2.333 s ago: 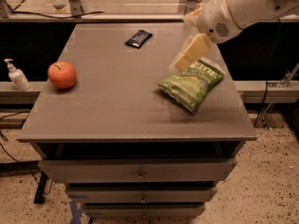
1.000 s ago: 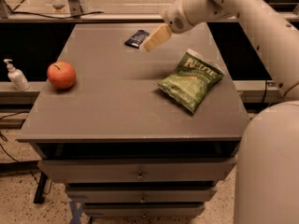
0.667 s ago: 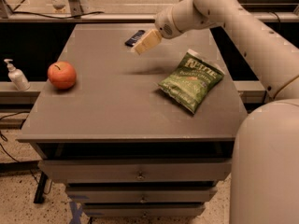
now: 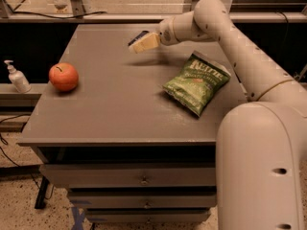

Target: Pick rxbar blueberry

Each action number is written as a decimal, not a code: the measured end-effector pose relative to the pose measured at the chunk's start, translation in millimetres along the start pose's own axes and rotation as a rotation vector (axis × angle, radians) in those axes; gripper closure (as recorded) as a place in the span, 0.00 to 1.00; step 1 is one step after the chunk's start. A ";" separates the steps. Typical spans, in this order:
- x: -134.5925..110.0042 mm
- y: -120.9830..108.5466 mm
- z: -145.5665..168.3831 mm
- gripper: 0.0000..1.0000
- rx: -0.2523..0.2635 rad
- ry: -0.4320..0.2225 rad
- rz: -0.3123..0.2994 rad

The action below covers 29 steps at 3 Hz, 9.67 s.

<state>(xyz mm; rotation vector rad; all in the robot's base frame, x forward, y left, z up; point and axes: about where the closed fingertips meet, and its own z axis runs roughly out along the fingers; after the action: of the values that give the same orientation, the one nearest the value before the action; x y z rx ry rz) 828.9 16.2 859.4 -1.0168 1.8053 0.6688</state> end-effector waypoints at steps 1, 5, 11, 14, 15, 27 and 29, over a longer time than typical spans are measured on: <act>-9.3 -13.3 10.9 0.00 -0.015 -0.078 0.067; 15.7 -45.0 28.4 0.18 0.091 0.056 0.065; 18.0 -40.6 40.6 1.00 0.064 0.075 0.051; 16.2 -40.3 39.9 0.83 0.063 0.076 0.051; 16.1 -40.3 40.0 0.59 0.063 0.076 0.051; -7.0 -17.3 63.1 0.17 0.041 0.151 -0.050; -0.3 -18.5 59.1 0.64 0.025 0.147 -0.020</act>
Offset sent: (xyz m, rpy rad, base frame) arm 0.0521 -0.0044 0.0098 0.0724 -0.0215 -0.1066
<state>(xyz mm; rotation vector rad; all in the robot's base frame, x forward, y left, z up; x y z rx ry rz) 871.8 53.2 834.4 -1.0902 1.9226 0.5700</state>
